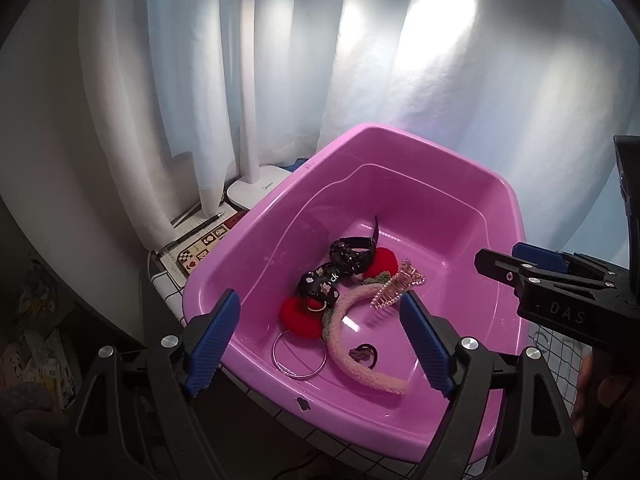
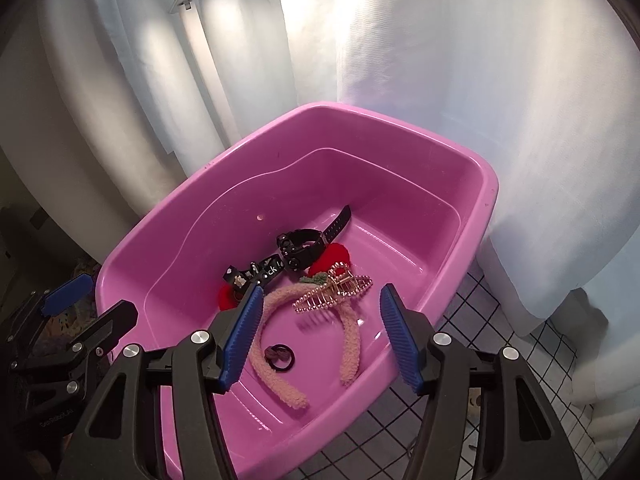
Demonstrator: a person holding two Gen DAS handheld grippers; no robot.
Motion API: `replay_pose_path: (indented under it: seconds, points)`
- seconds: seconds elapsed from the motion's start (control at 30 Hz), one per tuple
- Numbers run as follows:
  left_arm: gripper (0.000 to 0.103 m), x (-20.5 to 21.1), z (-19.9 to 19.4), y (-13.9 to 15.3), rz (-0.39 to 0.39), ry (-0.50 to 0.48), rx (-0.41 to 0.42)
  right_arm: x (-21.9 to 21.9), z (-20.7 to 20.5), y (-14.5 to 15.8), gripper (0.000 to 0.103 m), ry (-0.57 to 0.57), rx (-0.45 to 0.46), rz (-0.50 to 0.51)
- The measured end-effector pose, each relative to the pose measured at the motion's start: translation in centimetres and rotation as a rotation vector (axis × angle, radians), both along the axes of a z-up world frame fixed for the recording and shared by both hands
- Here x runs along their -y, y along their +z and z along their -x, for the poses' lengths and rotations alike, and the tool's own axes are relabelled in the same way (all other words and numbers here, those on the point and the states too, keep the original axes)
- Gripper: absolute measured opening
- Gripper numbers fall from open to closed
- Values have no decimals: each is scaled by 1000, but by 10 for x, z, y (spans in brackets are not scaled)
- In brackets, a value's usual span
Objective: Organize jewelry
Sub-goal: 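Move both open tools back over the table toward the silver bangle and ring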
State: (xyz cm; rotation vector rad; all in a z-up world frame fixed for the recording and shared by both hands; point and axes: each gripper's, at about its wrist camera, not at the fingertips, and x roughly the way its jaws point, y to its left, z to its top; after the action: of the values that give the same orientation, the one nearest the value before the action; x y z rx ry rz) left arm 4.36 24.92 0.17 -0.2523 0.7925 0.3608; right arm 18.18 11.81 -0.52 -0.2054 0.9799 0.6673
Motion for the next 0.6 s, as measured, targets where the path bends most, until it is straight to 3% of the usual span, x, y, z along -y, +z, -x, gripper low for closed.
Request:
replay_pose_path:
  seconds: [0.3, 0.6]
  points:
    - [83, 47, 24, 5, -7, -10, 22, 61, 54, 17, 64, -10, 47, -74]
    - [86, 114, 49, 12, 14, -43, 59, 175, 106, 18, 71, -77, 68, -128]
